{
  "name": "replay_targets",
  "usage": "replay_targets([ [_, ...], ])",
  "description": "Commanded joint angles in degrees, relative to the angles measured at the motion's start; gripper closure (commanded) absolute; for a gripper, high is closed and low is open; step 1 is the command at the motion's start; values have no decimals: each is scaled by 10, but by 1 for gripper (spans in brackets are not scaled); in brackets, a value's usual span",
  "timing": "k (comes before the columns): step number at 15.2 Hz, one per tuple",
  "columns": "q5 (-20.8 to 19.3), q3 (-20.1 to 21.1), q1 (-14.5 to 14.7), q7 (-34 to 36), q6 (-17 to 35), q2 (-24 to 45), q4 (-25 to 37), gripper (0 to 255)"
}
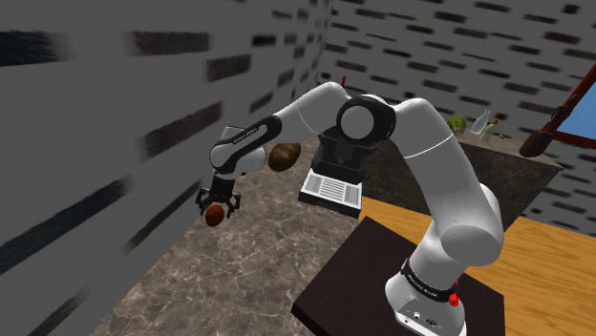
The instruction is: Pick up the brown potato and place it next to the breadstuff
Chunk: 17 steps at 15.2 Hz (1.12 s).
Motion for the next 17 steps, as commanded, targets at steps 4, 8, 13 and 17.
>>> replay_targets([
  [4, 0, 0, 0, 0, 0, 0, 0, 0],
  [8, 0, 0, 0, 0, 0, 0, 0, 255],
  [13, 0, 0, 0, 0, 0, 0, 0, 255],
  [17, 0, 0, -1, 4, -10, -18, -7, 255],
])
